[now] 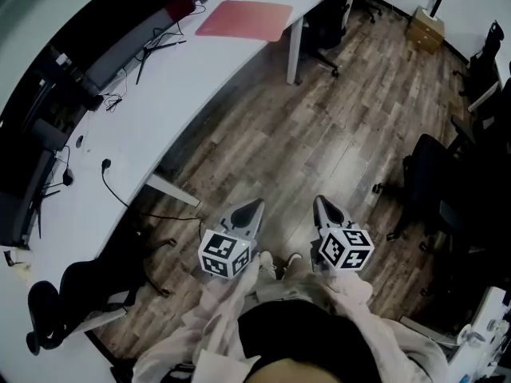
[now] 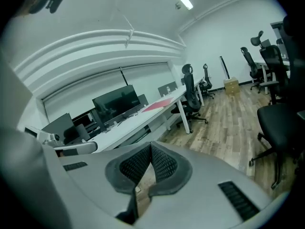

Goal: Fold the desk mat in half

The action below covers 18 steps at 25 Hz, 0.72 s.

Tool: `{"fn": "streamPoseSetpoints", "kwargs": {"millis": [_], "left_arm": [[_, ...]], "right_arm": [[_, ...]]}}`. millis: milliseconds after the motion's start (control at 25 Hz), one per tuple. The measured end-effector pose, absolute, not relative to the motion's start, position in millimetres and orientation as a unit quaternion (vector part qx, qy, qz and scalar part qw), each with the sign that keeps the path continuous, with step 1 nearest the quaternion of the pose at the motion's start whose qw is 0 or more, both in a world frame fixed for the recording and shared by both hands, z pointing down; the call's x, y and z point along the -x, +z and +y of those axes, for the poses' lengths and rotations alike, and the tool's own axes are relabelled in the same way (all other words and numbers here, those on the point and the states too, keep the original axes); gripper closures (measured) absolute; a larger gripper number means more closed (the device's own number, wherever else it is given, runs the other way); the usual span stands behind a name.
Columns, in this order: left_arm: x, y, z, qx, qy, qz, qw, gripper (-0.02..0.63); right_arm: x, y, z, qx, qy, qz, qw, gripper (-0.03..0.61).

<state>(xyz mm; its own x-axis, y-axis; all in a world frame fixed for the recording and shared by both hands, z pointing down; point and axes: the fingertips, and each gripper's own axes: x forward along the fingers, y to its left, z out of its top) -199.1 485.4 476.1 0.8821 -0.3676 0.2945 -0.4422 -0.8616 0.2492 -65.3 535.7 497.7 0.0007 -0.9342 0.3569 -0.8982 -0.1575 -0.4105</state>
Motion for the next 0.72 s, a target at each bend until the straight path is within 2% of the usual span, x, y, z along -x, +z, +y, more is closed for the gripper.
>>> {"fn": "streamPoseSetpoints", "kwargs": {"millis": [360, 720], "left_arm": [[210, 493, 472, -0.958, 0.131, -0.189, 0.17, 0.584], [164, 493, 382, -0.957, 0.135, -0.196, 0.166, 0.584]], "right_arm": [[86, 511, 520, 0.706, -0.299, 0.642, 0.033, 0.565], [40, 510, 426, 0.694, -0.288, 0.66, 0.003, 0.565]]}}
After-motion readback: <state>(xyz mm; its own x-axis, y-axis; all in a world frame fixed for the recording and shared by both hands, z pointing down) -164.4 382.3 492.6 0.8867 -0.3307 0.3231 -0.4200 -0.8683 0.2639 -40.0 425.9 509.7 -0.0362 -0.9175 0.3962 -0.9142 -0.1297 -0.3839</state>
